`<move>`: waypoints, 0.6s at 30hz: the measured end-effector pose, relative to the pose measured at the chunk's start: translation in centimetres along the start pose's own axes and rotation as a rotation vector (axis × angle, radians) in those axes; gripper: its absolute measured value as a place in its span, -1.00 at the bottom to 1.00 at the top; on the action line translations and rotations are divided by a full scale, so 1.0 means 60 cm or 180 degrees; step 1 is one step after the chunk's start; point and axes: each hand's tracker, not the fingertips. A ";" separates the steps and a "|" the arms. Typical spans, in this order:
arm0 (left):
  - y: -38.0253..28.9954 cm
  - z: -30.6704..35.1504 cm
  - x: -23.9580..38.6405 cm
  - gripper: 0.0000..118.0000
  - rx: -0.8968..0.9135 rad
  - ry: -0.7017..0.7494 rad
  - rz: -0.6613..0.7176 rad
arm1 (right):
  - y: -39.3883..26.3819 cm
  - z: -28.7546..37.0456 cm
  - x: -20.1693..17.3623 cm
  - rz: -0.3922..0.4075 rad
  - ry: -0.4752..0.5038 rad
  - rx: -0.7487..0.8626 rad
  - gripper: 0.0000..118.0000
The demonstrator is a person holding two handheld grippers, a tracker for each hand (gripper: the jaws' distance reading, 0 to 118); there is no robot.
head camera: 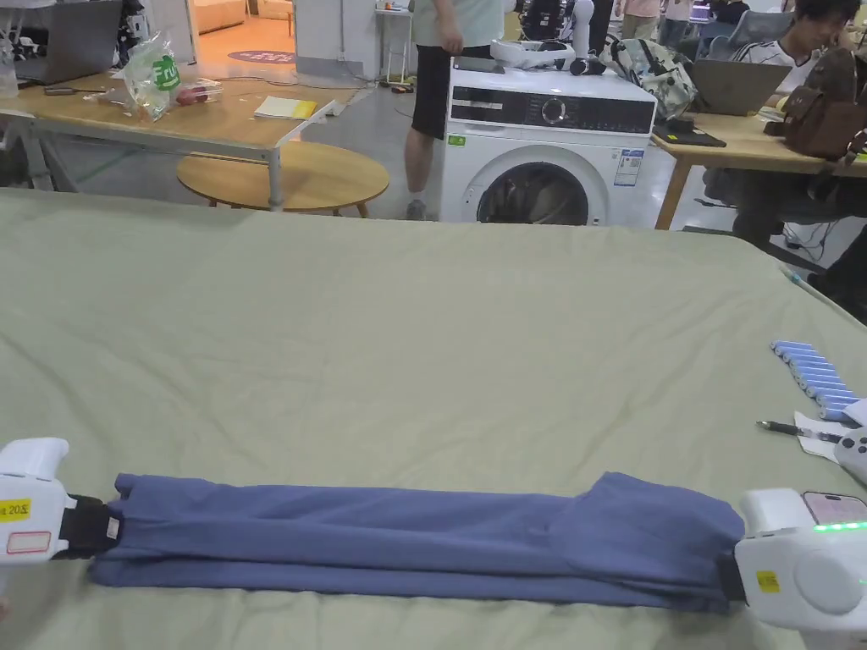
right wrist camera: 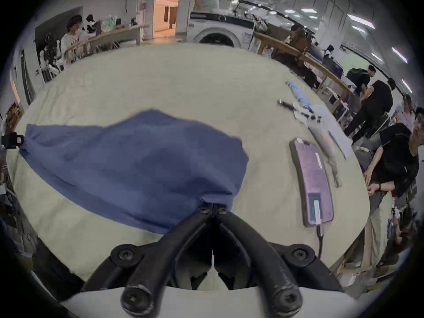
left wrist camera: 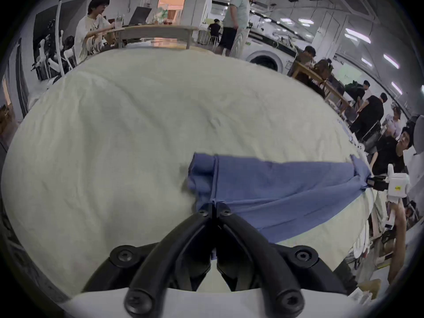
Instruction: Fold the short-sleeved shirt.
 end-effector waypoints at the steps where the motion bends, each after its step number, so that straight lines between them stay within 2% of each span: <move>1: -0.003 -0.009 0.000 -1.00 -0.0044 0.0016 -0.0019 | -0.002 -0.012 0.001 -0.0002 0.0000 -0.0011 -1.00; 8: -0.001 -0.019 0.008 -0.96 -0.0070 0.0119 -0.0045 | 0.011 -0.008 -0.021 0.0083 -0.0115 -0.0013 -0.97; 9: 0.002 -0.014 0.013 -0.72 -0.0071 0.0142 -0.0055 | 0.018 -0.001 -0.021 0.0082 -0.0151 -0.0024 -0.69; 10: 0.007 -0.006 0.014 -0.57 0.0000 0.0223 -0.0118 | 0.025 0.011 -0.026 0.0052 -0.0219 0.0012 -0.39; 11: 0.010 0.001 0.019 -0.54 0.0072 0.0243 -0.0147 | 0.030 0.025 -0.030 0.0014 -0.0314 0.0149 -0.19; 12: 0.014 0.011 0.025 -0.53 0.0180 0.0213 -0.0151 | 0.037 0.041 -0.037 0.0008 -0.0346 0.0281 -0.14; 18: 0.045 0.056 0.086 -0.52 0.1074 0.0036 -0.0277 | 0.077 0.101 -0.102 -0.0122 -0.0366 0.1091 -0.14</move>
